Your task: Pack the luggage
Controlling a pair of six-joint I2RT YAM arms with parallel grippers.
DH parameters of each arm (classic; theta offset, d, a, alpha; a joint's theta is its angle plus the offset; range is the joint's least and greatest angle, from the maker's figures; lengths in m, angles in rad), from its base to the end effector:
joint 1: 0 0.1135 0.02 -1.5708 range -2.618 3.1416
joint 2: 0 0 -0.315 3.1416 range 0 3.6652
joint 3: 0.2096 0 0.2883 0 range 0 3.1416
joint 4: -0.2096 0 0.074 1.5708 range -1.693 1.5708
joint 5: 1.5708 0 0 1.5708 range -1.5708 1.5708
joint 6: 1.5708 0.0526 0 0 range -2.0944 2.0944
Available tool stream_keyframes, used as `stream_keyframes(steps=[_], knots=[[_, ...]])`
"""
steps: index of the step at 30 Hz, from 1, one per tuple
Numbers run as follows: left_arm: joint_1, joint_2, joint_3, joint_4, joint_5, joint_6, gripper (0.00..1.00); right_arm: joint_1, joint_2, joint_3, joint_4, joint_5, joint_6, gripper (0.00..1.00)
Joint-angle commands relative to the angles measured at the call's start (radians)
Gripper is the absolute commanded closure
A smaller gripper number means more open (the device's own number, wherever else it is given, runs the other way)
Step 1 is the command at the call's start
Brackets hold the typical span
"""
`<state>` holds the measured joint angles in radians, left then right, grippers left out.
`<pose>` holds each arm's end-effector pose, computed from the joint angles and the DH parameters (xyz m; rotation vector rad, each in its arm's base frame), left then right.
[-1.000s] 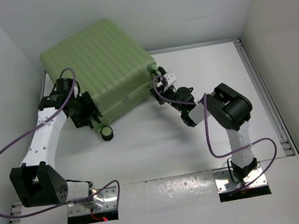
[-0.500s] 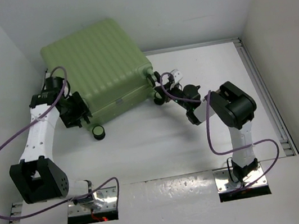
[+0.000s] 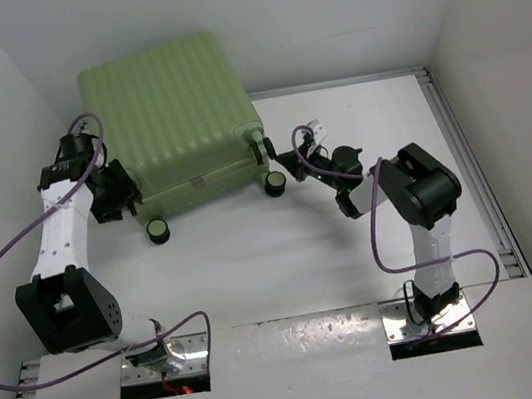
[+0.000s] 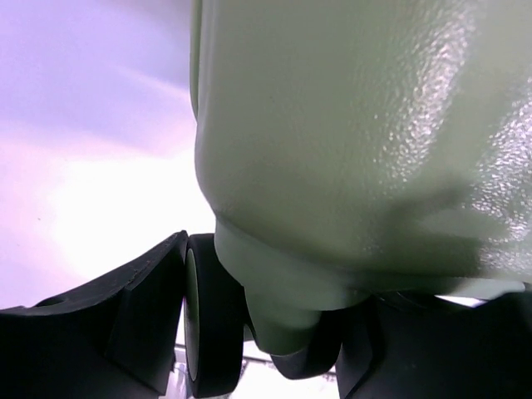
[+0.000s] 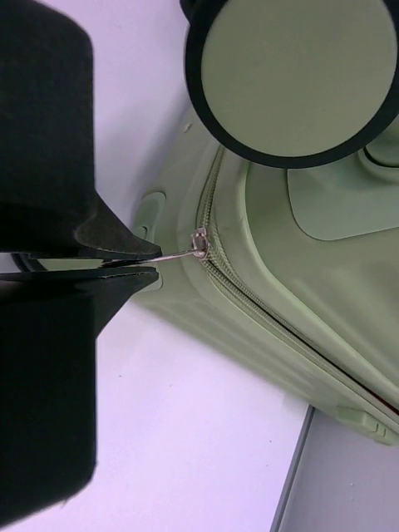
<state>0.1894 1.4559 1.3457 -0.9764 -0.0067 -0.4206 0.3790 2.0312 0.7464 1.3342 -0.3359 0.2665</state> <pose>0.3237 0.0624 0.3430 -0.8006 2.5357 -0.0669 0.3843 0.1717 0.1482 -0.3628 1.5320 0.7657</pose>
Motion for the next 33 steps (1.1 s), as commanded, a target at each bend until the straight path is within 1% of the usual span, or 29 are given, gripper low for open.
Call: stream_keyframes(steps=[1, 4, 10, 13, 14, 15, 16, 18, 21, 23, 24, 25, 27, 30, 32, 33], knots=[[0.123, 0.049, -0.037, 0.136, -0.34, -0.003, 1.0, -0.147, -0.063, -0.083, 0.187, 0.143, -0.026, 1.0], [0.124, 0.04, -0.046, 0.136, -0.326, 0.006, 1.0, -0.154, -0.103, -0.163, 0.22, 0.075, -0.012, 1.0], [0.124, 0.04, -0.077, 0.147, -0.291, 0.039, 1.0, -0.143, -0.181, -0.321, 0.281, -0.109, 0.016, 1.0], [0.124, 0.031, -0.088, 0.147, -0.254, 0.039, 1.0, -0.131, -0.192, -0.335, 0.283, -0.169, 0.03, 1.0], [0.124, 0.031, -0.088, 0.147, -0.254, 0.039, 1.0, -0.13, -0.193, -0.331, 0.286, -0.181, 0.042, 0.98], [0.113, 0.031, -0.097, 0.147, -0.243, 0.039, 1.0, -0.123, -0.193, -0.325, 0.286, -0.189, 0.039, 0.81], [0.113, 0.031, -0.097, 0.147, -0.243, 0.048, 1.0, -0.12, -0.187, -0.318, 0.278, -0.195, 0.052, 0.71], [0.101, 0.018, -0.118, 0.147, -0.243, 0.048, 1.0, -0.118, -0.181, -0.26, 0.266, -0.224, 0.098, 0.54], [0.101, 0.018, -0.128, 0.156, -0.234, 0.048, 1.0, -0.095, -0.161, -0.182, 0.261, -0.241, 0.141, 0.51], [0.101, 0.018, -0.137, 0.156, -0.234, 0.048, 1.0, -0.062, -0.134, -0.156, 0.258, -0.212, 0.152, 0.51], [0.091, 0.018, -0.137, 0.156, -0.234, 0.048, 1.0, -0.052, -0.125, -0.106, 0.255, -0.203, 0.155, 0.52], [0.091, 0.018, -0.146, 0.156, -0.225, 0.048, 1.0, -0.046, -0.091, -0.09, 0.249, -0.196, 0.169, 0.52], [0.091, 0.018, -0.146, 0.156, -0.225, 0.048, 1.0, -0.026, -0.063, -0.027, 0.252, -0.193, 0.189, 0.51], [0.091, 0.018, -0.146, 0.156, -0.225, 0.048, 1.0, -0.006, -0.028, 0.034, 0.25, -0.229, 0.221, 0.46], [0.091, 0.018, -0.146, 0.165, -0.216, 0.048, 1.0, -0.003, -0.011, 0.056, 0.25, -0.279, 0.24, 0.43], [0.091, 0.027, -0.146, 0.165, -0.216, 0.057, 1.0, 0.0, 0.0, 0.067, 0.247, -0.29, 0.246, 0.43]])
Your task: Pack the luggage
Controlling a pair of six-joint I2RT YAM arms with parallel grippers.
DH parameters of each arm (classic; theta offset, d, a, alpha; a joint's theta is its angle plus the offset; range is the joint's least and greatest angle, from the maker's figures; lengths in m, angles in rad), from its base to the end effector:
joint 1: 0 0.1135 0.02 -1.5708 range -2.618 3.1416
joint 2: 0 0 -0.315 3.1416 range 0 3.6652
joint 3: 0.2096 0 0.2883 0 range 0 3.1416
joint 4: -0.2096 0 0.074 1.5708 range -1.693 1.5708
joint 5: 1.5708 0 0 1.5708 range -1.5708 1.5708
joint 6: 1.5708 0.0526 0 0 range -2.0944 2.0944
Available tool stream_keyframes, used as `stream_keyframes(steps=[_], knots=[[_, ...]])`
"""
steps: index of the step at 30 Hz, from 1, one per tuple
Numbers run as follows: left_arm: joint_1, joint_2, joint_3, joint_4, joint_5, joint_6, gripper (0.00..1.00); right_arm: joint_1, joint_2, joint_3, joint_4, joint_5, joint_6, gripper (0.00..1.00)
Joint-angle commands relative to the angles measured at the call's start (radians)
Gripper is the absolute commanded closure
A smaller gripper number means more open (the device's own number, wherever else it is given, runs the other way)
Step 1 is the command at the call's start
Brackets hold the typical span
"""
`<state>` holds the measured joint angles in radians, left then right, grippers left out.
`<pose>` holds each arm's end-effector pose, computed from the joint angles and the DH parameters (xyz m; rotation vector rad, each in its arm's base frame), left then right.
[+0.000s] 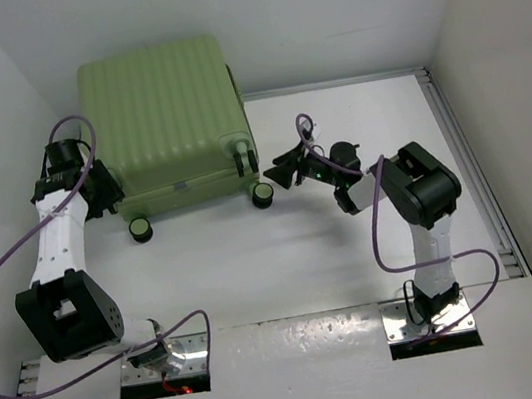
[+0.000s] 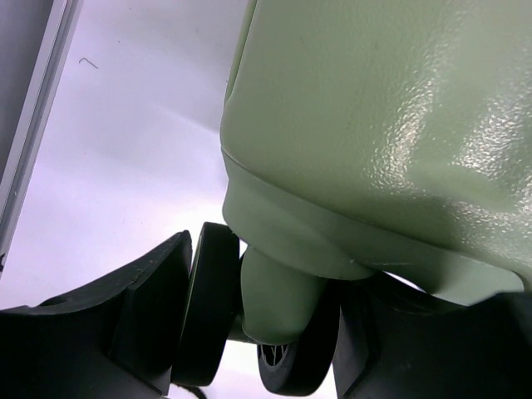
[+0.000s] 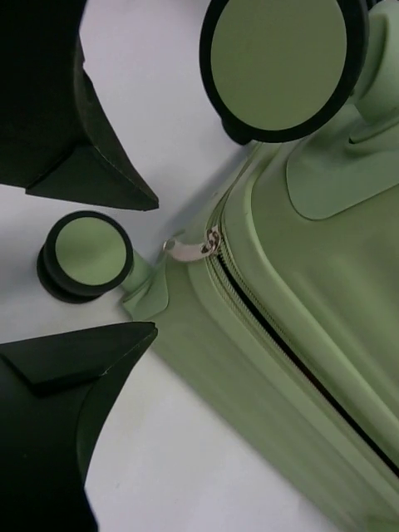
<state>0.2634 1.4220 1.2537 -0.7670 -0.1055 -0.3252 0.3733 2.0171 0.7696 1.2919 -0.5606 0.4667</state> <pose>0.3233 0.0929 0.3353 -0.7671 2.3813 0.1066 0.3817 0.1795 0.1546 -0.3982 1.5886 1.0808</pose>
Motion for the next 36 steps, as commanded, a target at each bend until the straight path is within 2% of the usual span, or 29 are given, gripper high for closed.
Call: stream_keyframes(steps=[1, 11, 17, 19, 22, 26, 27, 29, 32, 36], knots=[[0.017, 0.061, -0.054, -0.045, -0.117, -0.038, 1.0, 0.009, 0.025, 0.054, 0.291, -0.084, 0.053, 0.42], [0.017, 0.081, -0.054, -0.045, -0.086, -0.038, 1.0, 0.012, 0.135, 0.186, 0.239, -0.125, 0.053, 0.33], [0.017, 0.081, -0.054, -0.045, -0.086, -0.038, 1.0, 0.018, 0.183, 0.252, 0.219, -0.128, 0.05, 0.33], [0.017, 0.081, -0.054, -0.045, -0.086, -0.038, 1.0, 0.024, 0.192, 0.26, 0.213, -0.127, 0.05, 0.36], [0.017, 0.081, -0.054, -0.045, -0.077, -0.038, 1.0, 0.029, 0.203, 0.272, 0.211, -0.122, 0.047, 0.48], [0.017, 0.081, -0.054, -0.045, -0.077, -0.038, 1.0, 0.039, 0.215, 0.284, 0.207, -0.107, 0.049, 0.73], [0.017, 0.081, -0.054, -0.045, -0.077, -0.038, 1.0, 0.039, 0.215, 0.286, 0.211, -0.108, 0.04, 0.83], [0.017, 0.091, -0.063, -0.045, -0.077, -0.038, 1.0, 0.042, 0.218, 0.29, 0.216, -0.108, 0.035, 0.93], [0.017, 0.091, -0.063, -0.045, -0.077, -0.048, 1.0, 0.042, 0.218, 0.292, 0.225, -0.105, 0.024, 1.0], [0.017, 0.1, -0.063, -0.035, -0.068, -0.048, 1.0, 0.039, 0.215, 0.293, 0.236, -0.101, 0.013, 1.0]])
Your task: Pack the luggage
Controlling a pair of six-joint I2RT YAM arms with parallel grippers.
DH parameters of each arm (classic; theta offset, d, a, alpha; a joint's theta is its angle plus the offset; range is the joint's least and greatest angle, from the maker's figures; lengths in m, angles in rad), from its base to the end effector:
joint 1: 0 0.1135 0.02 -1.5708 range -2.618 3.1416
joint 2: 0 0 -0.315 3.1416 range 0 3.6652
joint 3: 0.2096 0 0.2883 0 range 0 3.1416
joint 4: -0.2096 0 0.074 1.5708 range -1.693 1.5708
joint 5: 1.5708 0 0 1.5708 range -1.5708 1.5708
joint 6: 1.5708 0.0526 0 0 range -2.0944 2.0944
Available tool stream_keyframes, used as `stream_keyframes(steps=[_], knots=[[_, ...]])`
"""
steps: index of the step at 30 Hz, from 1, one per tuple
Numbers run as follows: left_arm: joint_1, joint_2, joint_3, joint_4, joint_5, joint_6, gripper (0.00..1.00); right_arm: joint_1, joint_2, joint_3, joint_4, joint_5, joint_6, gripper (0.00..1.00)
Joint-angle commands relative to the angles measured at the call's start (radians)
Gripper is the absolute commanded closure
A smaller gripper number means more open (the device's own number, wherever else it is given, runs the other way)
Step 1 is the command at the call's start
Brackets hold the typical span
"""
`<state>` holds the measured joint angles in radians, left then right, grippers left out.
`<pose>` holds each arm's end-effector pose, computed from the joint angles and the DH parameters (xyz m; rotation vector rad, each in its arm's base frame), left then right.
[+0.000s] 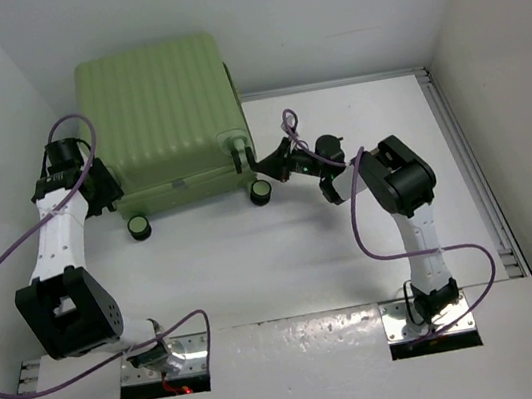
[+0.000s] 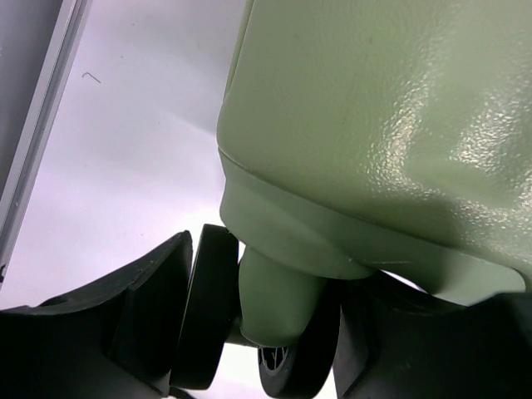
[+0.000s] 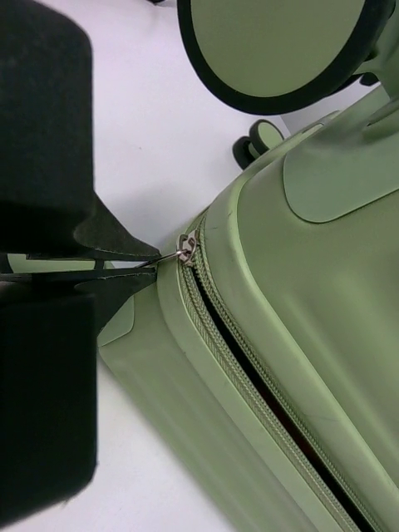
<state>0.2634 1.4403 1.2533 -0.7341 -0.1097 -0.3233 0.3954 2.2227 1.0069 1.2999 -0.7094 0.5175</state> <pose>0.3303 0.0950 0.3318 -0.7631 2.3675 0.1114 0.4287 0.2161 0.1299 -0.5199 1.5587 1.2375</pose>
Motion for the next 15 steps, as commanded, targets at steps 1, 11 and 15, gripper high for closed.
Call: stream_keyframes(steps=[1, 11, 15], knots=[[0.017, 0.081, -0.063, -0.068, -0.064, -0.049, 1.0, 0.016, 0.002, 0.052, 0.231, 0.054, -0.039, 1.0], [0.017, 0.057, -0.107, -0.059, -0.082, -0.005, 1.0, -0.004, -0.028, 0.07, 0.188, 0.214, -0.083, 1.0], [0.042, 0.057, -0.118, -0.059, -0.1, 0.015, 1.0, -0.026, -0.043, 0.064, 0.183, 0.243, -0.099, 1.0]])
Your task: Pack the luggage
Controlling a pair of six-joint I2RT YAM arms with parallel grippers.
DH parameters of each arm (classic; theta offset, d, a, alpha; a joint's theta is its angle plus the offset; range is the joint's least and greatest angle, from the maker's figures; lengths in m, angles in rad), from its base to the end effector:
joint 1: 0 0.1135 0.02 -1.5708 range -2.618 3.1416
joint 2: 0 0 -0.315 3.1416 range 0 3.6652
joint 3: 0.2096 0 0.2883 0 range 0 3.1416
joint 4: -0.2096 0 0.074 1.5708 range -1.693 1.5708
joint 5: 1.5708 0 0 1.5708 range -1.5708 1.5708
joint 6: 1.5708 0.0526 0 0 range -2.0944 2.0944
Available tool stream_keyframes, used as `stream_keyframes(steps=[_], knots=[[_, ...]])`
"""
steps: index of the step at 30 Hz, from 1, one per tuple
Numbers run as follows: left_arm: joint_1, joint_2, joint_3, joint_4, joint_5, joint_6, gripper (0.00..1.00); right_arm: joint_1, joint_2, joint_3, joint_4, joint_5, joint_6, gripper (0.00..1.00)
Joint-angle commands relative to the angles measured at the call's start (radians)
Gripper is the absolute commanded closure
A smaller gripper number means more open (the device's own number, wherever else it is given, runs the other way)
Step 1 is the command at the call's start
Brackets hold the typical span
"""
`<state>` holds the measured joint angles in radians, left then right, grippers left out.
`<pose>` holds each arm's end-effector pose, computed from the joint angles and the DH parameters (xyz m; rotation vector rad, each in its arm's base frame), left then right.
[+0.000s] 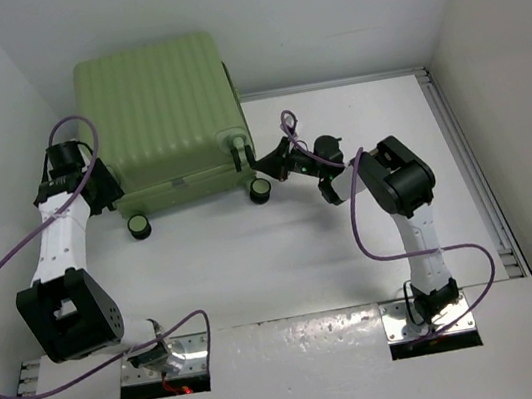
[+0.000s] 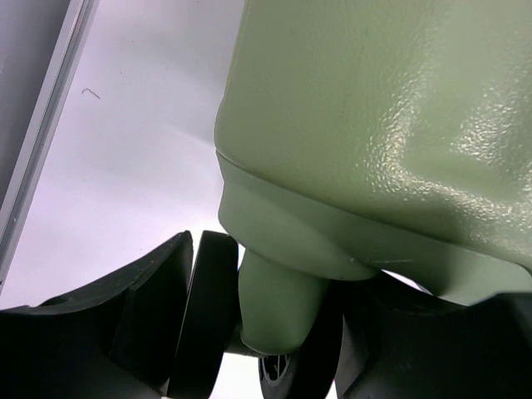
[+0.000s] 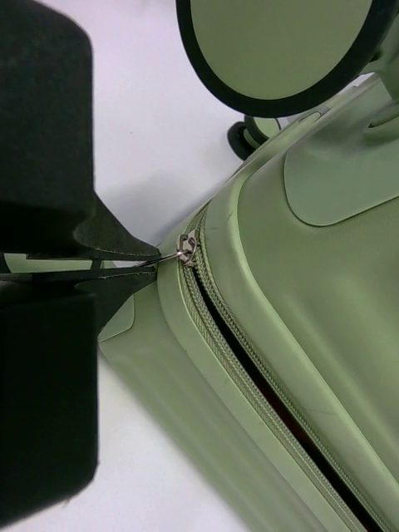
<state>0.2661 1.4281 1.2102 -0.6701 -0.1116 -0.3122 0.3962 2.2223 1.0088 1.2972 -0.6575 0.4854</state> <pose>0.3295 0.0959 0.3249 -0.7465 2.3385 0.1169 0.4314 0.2153 0.1304 -0.4971 1.5487 1.1780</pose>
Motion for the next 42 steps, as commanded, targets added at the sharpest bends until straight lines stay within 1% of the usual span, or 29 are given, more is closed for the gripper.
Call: stream_keyframes(steps=[1, 11, 21, 29, 37, 38, 40, 41, 42], knots=[[0.05, 0.069, -0.084, -0.123, -0.099, 0.004, 1.0, -0.037, -0.049, 0.054, 0.185, 0.188, -0.068, 1.0], [0.05, 0.08, -0.084, -0.123, -0.108, 0.024, 1.0, -0.079, -0.095, -0.001, 0.186, 0.203, -0.094, 1.0], [0.059, 0.089, -0.084, -0.123, -0.108, 0.024, 1.0, -0.109, -0.069, 0.053, 0.166, 0.205, -0.122, 1.0], [0.059, 0.109, -0.084, -0.123, -0.117, 0.033, 1.0, -0.137, -0.067, 0.051, 0.145, 0.184, -0.146, 1.0], [0.059, 0.13, -0.084, -0.123, -0.108, 0.033, 1.0, -0.137, 0.037, 0.191, 0.111, 0.162, -0.153, 1.0], [0.059, 0.13, -0.084, -0.123, -0.108, 0.033, 1.0, -0.135, 0.045, 0.229, 0.106, 0.156, -0.15, 1.0], [0.059, 0.14, -0.084, -0.123, -0.108, 0.033, 1.0, -0.138, 0.071, 0.26, 0.102, 0.09, -0.125, 1.0], [0.059, 0.14, -0.084, -0.123, -0.108, 0.033, 1.0, -0.14, 0.073, 0.267, 0.103, 0.066, -0.122, 0.89], [0.059, 0.14, -0.084, -0.123, -0.096, 0.033, 1.0, -0.143, 0.073, 0.266, 0.111, -0.026, -0.12, 0.81]])
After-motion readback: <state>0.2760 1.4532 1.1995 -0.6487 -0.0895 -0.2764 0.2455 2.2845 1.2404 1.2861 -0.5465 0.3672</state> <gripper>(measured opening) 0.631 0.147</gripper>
